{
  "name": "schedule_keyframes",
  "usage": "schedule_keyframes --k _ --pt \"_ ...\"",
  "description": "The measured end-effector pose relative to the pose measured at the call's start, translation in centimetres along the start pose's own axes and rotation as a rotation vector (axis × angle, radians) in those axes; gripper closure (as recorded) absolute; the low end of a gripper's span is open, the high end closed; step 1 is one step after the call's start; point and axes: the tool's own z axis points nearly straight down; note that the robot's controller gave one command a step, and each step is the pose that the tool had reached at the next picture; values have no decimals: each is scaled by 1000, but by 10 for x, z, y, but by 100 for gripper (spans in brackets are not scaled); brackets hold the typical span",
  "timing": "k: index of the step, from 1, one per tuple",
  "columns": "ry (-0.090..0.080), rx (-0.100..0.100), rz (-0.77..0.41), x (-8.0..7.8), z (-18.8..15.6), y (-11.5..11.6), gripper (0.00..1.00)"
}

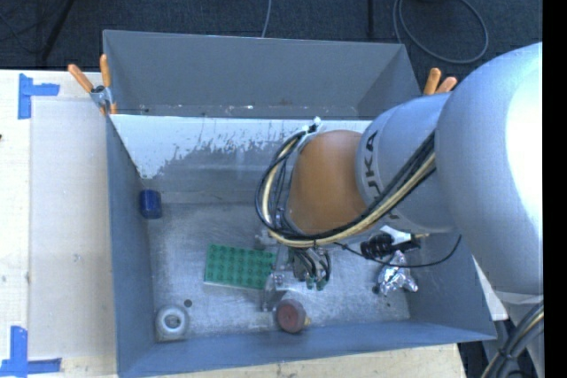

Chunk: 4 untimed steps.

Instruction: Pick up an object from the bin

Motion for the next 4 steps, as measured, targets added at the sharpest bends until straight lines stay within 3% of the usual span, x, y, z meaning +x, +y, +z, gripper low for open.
schedule_keyframes --k 1,2,3,4 --pt "4 1 0 0 -3 -1 100" --pt "-1 0 23 -6 -195 6 100" --pt "10 3 108 -7 -179 -25 100" --pt "13 1 -222 40 -146 -46 100"
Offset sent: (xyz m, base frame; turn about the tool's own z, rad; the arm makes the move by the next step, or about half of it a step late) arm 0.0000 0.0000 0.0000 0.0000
